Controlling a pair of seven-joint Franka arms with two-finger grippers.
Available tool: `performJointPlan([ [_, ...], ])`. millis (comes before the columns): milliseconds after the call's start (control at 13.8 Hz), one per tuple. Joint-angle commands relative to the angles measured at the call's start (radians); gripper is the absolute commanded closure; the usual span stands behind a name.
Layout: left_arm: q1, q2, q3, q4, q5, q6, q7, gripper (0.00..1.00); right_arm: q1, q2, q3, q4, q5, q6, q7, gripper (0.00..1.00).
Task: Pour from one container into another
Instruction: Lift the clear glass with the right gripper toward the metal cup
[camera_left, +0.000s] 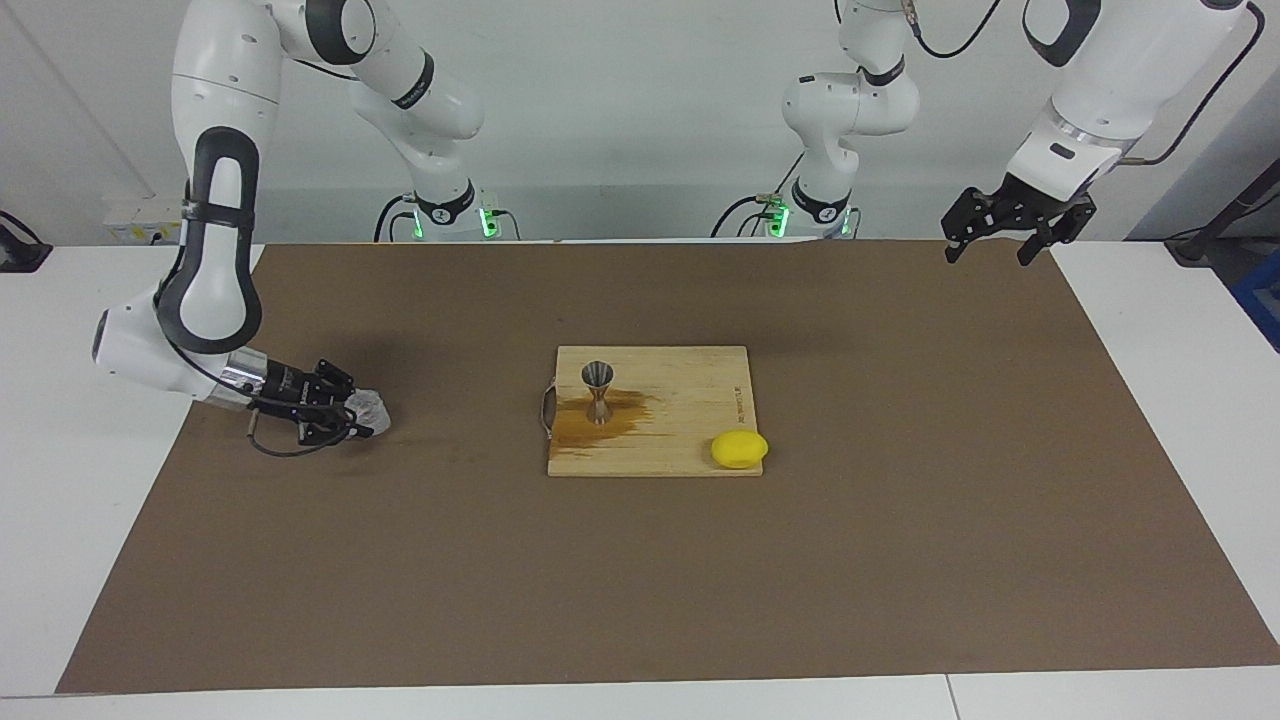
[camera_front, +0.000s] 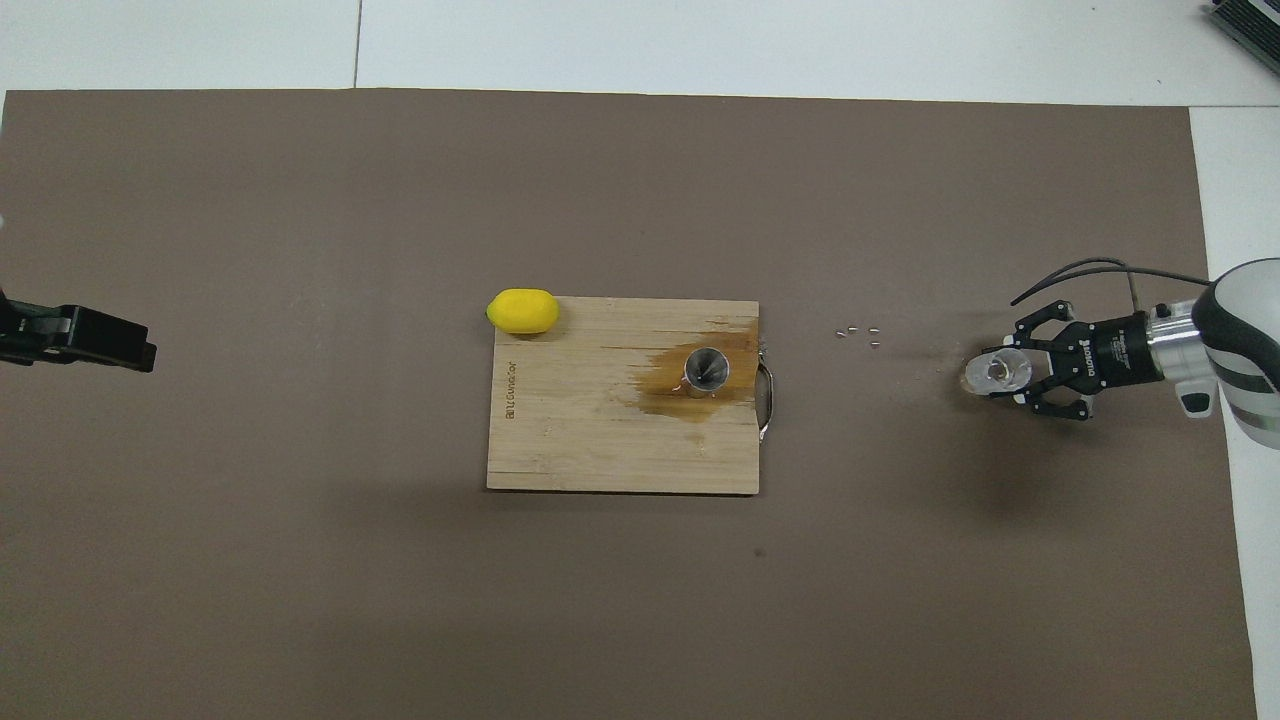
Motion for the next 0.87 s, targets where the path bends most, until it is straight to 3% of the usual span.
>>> performJointPlan([
  [0,0.006,-0.01,-0.01,-0.021,0.021,-0.006,0.02,0.0,0.05,-0.09,-0.002,-0.033,0.026,0.0,0.075,1.0],
  [145,0.07,-0.008,-0.025,-0.014,0.014,0.014,0.031,0.0,0.107,-0.125,-0.002,-0.033,0.024,0.009,0.152,1.0],
  [290,0.156,-0.002,-0.137,0.005,-0.003,0.016,0.023,0.0,0.167,-0.156,-0.003,-0.031,0.017,0.041,0.238,1.0],
  [798,0.153,0.021,-0.131,0.046,-0.005,0.017,0.021,0.0,0.397,-0.191,-0.006,0.048,-0.121,0.109,0.6,1.0],
])
